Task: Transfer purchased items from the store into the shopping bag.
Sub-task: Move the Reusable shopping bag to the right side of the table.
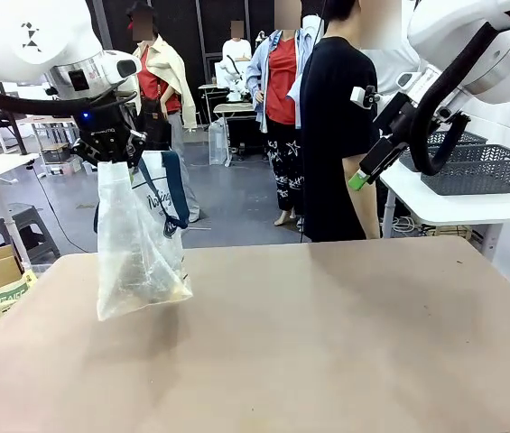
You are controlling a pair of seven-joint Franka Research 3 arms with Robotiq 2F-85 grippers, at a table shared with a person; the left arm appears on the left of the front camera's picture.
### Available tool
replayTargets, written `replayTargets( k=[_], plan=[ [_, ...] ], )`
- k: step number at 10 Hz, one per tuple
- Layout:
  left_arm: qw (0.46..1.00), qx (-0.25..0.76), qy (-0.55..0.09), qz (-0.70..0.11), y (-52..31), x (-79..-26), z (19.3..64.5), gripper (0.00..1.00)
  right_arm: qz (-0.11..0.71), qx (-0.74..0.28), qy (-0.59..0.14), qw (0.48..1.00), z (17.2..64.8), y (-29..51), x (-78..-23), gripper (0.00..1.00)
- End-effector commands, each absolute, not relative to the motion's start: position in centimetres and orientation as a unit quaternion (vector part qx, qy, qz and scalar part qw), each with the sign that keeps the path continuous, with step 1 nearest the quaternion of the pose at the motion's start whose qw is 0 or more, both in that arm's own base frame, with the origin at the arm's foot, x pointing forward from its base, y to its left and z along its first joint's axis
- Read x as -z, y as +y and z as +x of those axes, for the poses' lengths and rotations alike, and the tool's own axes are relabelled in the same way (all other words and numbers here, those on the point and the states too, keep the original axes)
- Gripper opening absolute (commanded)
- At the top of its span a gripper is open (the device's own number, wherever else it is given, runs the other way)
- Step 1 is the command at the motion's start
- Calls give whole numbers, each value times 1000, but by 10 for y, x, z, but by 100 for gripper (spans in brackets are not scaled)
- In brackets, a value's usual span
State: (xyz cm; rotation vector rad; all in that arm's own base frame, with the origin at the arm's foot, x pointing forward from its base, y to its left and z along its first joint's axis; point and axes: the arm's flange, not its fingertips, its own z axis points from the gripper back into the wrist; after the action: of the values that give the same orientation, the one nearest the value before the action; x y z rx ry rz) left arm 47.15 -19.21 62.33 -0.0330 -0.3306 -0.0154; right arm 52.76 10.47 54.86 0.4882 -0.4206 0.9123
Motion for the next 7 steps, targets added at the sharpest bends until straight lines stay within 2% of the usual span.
replayTargets(
  k=[1,7],
  plan=[
    [986,-2,-164,-1,-184,-622,475,0,229,-429,-192,852,531,106,-551,100],
    [975,-5,-219,47,-125,-620,471,0,229,-429,-192,852,531,106,-551,100]
  ],
)
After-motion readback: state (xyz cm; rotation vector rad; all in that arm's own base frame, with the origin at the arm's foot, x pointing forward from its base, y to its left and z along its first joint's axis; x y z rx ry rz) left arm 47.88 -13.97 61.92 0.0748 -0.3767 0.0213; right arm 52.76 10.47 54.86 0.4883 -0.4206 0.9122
